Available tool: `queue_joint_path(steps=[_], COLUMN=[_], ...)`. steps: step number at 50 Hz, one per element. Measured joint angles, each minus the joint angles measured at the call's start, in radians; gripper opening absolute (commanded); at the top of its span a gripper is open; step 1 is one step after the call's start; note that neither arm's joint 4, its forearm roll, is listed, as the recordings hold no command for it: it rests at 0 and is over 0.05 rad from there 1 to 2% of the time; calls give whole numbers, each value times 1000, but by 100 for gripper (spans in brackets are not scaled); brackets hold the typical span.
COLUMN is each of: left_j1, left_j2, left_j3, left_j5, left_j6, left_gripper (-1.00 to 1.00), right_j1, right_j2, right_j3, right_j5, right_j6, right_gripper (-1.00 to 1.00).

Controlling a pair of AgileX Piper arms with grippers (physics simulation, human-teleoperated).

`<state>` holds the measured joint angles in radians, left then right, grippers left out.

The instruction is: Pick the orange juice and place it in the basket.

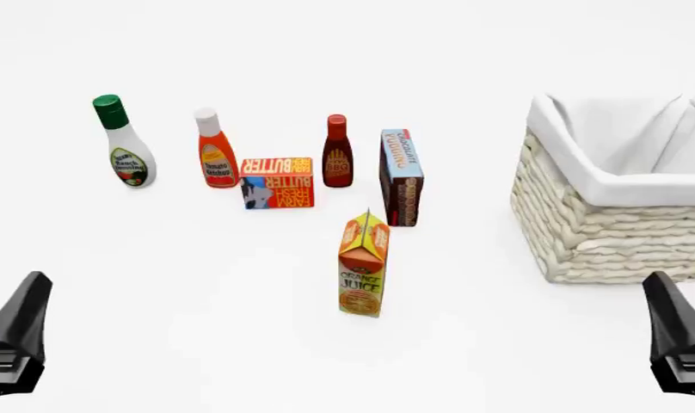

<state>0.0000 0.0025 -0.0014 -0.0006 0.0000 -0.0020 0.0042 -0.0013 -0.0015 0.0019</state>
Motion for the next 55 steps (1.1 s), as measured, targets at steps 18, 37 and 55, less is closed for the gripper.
queue_joint_path(steps=[18,37,55], left_j1=[3,8,8], left_j2=[8,14,12], left_j3=[-2,-2,-2], left_j5=[-5,-11,-8], left_j6=[0,0,0], left_gripper=[100,100,100], right_j1=[-4,-8,78], right_j2=[1,23,206], right_j3=[-3,-23,-118], right_j5=[2,10,-1], right_j6=[13,36,207], right_gripper=[100,100,100])
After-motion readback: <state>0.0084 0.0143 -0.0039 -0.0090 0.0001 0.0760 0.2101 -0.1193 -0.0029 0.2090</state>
